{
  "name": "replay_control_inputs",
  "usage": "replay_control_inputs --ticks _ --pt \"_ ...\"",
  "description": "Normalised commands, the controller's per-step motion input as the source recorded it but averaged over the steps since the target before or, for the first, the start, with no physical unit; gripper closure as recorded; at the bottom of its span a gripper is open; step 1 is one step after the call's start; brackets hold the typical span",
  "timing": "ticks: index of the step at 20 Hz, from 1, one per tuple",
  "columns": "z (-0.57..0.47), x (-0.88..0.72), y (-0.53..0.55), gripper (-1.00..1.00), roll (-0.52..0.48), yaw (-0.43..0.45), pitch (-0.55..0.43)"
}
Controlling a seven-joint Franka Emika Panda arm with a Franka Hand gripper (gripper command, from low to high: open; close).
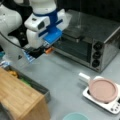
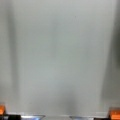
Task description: Pick up the pan. Place the pan on the table. Pick up the bowl. Place the bowl on the stove.
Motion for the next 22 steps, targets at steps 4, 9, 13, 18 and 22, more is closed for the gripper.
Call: replay_control_inputs --ticks 4,9,13,18,22 --pt "-0.03 0.09 -0.08 -1.0 -0.009 0.123 0.011" --pt "0.02 0.26 -0.07 -1.0 -0.021 0.118 0.039" --pt "0.03 0.34 -0.01 -1.0 -0.05 0.087 0.077" --pt "0.05 0.36 0.02 -1.0 -0.014 0.103 0.097" --pt "0.07 0.36 0.05 -1.0 0.013 0.101 0.103"
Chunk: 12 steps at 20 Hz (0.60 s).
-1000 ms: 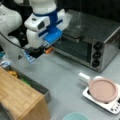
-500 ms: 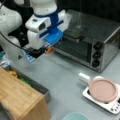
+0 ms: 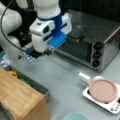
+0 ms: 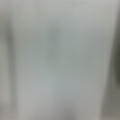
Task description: Pick up the pan. Place the pan on the table. Pick up the bowl. Place the bowl on the stove.
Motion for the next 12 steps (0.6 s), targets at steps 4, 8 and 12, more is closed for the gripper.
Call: replay_control_inputs --ticks 4,8,12 --pt "0.08 0.35 0.14 -1.0 0.014 0.074 0.107" --pt "0.1 0.37 0.2 -1.0 0.012 0.033 0.124" --pt "0.07 0.43 0.19 -1.0 0.049 -0.031 0.116"
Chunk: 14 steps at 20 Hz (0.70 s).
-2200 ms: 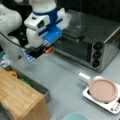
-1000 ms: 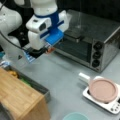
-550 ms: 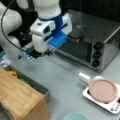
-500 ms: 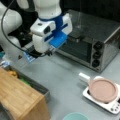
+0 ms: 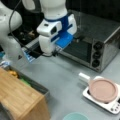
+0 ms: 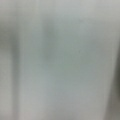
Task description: Pick up the pan. Place the pan on the table. Pick up the bowl. Place the bowl on the stove.
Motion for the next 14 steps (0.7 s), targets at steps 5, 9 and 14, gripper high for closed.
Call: replay_control_inputs --ticks 5,9,14 --pt "0.06 0.4 0.12 -1.0 0.071 -0.063 0.114" --pt "0.14 0.35 0.08 -1.0 0.108 -0.095 0.138" --pt "0.12 0.31 0.09 -1.0 0.124 -0.097 0.133"
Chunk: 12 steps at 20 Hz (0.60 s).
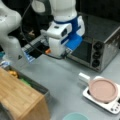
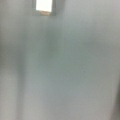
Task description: Pick up the pan. Place the pan on the table. Pick up the bowl. Place the bowl on the stove.
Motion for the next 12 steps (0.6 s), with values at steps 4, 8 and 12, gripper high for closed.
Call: replay_control_inputs --ticks 4,8,12 --pt "-0.01 0.34 0.13 -1.0 0.12 -0.078 0.135" --pt "-0.04 0.37 0.17 -1.0 0.1 -0.065 0.131" --pt "-0.02 0.38 0.19 -1.0 0.097 -0.085 0.121"
